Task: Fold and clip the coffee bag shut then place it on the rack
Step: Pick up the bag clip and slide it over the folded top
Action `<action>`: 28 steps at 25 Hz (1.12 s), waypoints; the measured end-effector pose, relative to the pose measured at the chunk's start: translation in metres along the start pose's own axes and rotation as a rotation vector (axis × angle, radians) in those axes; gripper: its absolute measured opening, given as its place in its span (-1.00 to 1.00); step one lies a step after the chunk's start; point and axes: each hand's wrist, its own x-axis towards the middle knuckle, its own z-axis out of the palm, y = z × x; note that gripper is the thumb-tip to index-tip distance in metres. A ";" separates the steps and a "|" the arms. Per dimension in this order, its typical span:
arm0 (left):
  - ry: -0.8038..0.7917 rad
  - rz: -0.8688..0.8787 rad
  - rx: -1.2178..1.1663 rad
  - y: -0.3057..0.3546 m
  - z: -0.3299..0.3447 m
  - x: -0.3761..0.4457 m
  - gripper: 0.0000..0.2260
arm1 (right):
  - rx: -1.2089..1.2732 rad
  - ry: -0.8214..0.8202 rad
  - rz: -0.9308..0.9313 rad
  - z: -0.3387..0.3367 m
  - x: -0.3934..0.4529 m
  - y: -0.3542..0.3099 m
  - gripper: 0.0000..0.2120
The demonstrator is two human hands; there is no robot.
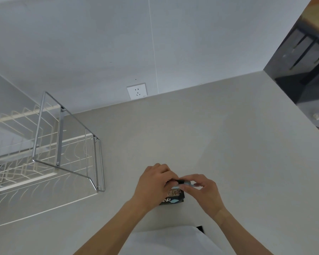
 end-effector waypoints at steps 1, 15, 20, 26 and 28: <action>-0.012 0.021 0.030 0.000 0.000 0.001 -0.90 | -0.005 0.001 -0.002 0.001 0.000 0.000 -0.84; 0.045 -0.062 -0.114 0.006 0.010 -0.009 -0.93 | 0.019 0.057 -0.012 0.004 -0.006 0.004 -0.81; 0.042 -0.081 -0.173 0.001 0.008 -0.014 -0.94 | -0.024 0.067 -0.003 0.008 -0.004 0.008 -0.80; 0.020 -0.077 -0.179 -0.001 0.005 -0.017 -0.93 | -0.156 0.005 -0.066 0.013 -0.001 0.012 -0.86; 0.010 -0.054 -0.154 0.000 0.007 -0.017 -0.92 | -0.169 -0.003 -0.054 0.011 0.000 0.014 -0.86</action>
